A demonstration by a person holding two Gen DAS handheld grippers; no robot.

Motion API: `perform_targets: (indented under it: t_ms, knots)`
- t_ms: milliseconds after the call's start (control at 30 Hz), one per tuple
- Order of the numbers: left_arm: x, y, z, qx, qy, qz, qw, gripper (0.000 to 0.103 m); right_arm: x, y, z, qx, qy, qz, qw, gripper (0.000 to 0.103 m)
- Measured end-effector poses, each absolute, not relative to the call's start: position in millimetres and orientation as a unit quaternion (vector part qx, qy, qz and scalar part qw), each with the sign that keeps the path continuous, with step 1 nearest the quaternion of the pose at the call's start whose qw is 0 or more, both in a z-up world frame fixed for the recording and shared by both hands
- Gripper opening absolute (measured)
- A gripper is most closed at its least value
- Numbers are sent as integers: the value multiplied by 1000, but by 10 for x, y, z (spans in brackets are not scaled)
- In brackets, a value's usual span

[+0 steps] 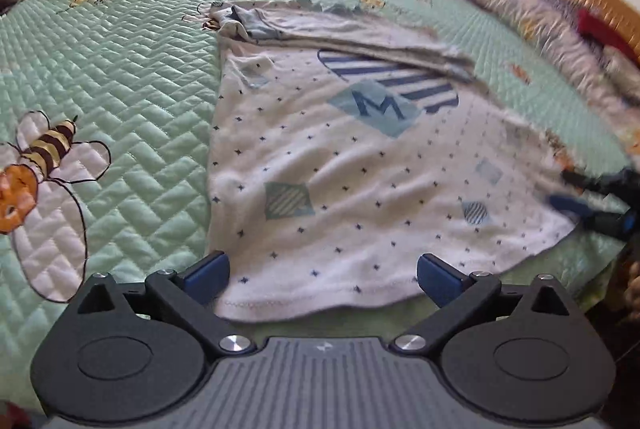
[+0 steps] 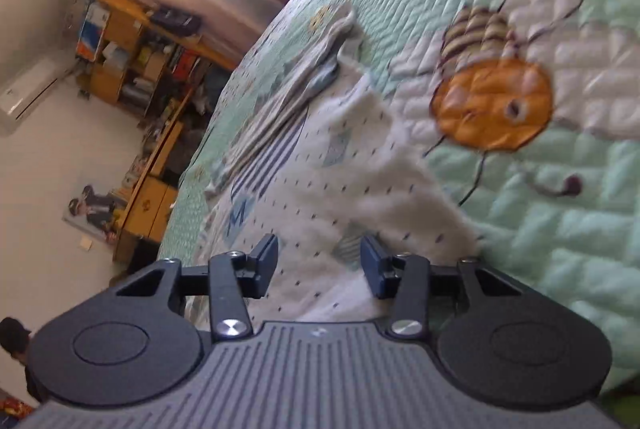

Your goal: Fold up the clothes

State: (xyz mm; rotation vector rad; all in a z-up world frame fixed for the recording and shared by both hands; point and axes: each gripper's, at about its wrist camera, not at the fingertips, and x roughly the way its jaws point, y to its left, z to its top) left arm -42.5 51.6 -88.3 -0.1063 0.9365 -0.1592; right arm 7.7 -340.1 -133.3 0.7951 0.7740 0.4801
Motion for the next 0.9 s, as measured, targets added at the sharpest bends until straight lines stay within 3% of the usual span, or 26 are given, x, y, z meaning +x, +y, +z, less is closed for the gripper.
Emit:
perform_targets:
  t_ms: [100,233,600,700,767,800,900]
  knots:
    - [-433,363,-912,3,462,-68,884,96,8,-3287,-1164,342,356,249,833,57]
    - [-466,270,-992,34,464,-60,883,100,0,-3076,-1251,273,389,251,843,57]
    - [-458,184,-1028,50,468,-52,881,102,-51,-2921,-1009,290,366,278,840,59]
    - [-458,182,-1026,52,469,-53,880,102,18,-2793,-1151,270,395,280,833,60]
    - [-458,187,-1023,52,470,-55,879,102,3,-2857,-1304,282,397,274,829,54]
    - [-460,188,-1020,53,471,-56,879,102,-9,-2900,-1384,291,398,271,827,44]
    - [-469,176,-1013,58,474,-57,877,102,-67,-3017,-1313,306,404,248,826,45]
